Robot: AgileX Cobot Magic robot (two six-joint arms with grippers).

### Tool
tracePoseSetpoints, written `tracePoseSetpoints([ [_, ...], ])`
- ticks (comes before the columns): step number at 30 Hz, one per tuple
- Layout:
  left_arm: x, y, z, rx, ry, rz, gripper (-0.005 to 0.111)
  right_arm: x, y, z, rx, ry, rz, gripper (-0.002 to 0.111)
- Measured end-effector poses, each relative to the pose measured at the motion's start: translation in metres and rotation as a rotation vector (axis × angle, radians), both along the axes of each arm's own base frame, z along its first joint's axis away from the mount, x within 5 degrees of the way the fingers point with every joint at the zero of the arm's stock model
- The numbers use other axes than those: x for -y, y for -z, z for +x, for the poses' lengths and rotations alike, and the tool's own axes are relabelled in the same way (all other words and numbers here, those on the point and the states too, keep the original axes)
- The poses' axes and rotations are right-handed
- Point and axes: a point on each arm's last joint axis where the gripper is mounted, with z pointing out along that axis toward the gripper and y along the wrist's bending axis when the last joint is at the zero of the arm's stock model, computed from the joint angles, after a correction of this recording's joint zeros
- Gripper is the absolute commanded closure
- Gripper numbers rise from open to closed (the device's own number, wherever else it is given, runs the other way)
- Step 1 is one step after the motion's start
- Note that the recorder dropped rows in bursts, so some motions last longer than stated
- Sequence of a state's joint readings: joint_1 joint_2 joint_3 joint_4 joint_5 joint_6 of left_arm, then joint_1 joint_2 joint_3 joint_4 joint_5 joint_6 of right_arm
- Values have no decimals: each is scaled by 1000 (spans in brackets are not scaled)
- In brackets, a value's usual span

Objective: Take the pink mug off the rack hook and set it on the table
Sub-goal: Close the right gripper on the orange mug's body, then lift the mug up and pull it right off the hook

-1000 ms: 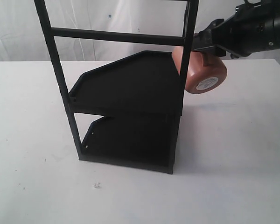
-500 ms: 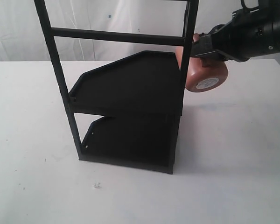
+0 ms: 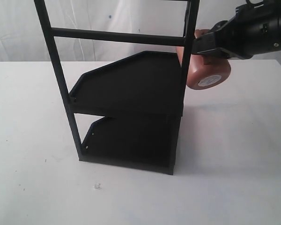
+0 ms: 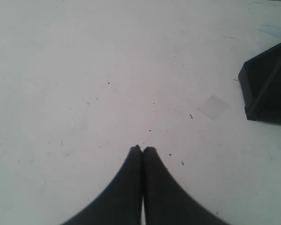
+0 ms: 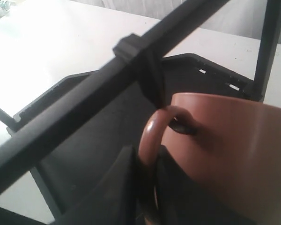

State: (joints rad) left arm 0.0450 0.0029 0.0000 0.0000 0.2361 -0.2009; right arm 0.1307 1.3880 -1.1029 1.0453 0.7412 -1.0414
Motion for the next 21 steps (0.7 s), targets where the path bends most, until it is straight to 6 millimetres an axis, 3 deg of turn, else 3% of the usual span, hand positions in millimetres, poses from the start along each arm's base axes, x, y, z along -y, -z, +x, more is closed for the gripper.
tracePoseSetpoints([
  [21, 0, 0, 0, 0, 0, 0, 107, 6, -10, -13, -6, 36, -44, 108],
])
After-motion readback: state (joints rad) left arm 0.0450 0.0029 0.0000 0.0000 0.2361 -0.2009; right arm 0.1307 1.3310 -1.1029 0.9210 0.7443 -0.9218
